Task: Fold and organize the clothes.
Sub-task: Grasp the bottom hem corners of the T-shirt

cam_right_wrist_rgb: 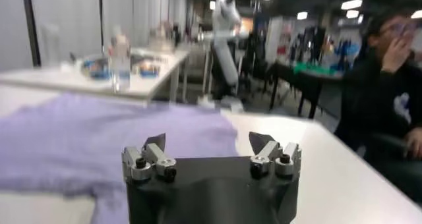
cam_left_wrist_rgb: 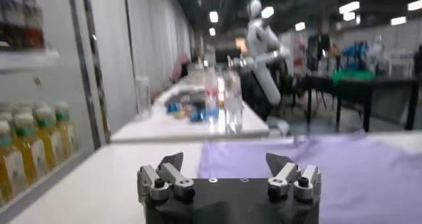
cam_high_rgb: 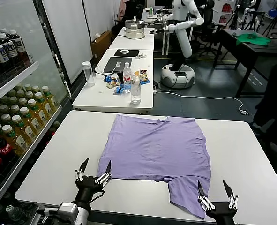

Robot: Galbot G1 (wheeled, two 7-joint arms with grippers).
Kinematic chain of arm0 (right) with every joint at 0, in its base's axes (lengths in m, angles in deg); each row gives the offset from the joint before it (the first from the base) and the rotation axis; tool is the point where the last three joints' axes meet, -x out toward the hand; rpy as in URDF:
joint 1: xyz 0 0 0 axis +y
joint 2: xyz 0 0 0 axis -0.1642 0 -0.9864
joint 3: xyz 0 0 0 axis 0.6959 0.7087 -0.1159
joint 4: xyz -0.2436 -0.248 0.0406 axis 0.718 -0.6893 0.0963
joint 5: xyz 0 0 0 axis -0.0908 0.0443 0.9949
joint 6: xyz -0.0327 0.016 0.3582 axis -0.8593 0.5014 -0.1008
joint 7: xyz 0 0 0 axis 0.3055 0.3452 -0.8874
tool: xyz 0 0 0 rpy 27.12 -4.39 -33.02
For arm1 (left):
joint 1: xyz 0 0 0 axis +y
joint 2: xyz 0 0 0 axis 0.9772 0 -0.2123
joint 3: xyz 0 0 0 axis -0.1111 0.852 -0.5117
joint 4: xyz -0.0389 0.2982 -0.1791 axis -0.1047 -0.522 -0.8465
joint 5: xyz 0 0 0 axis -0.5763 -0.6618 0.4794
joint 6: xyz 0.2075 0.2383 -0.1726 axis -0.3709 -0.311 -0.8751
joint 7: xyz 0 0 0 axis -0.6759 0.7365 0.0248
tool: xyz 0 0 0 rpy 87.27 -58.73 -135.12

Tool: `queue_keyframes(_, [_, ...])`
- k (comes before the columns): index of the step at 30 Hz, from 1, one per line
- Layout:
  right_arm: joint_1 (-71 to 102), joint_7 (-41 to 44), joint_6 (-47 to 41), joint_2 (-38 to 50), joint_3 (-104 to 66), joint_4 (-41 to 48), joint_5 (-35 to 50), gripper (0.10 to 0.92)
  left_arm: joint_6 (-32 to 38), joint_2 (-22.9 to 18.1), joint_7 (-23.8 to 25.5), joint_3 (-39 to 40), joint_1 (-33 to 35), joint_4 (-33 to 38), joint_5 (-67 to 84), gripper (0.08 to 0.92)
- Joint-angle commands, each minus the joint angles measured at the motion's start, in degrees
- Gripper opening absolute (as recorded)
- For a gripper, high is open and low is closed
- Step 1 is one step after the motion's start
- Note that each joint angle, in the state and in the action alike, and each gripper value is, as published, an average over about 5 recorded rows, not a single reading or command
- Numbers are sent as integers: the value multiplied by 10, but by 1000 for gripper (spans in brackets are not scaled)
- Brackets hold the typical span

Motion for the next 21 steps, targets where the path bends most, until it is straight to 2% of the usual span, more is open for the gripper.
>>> queue_keyframes(1, [3,-2,-53,-7,12,23,7,823,-98,41,0,6,-41,-56,39,823])
queue_keyframes(21, [-40,0,-56,-32,43,71,6,823,-98,56,-18,20,-98,-128,55,823])
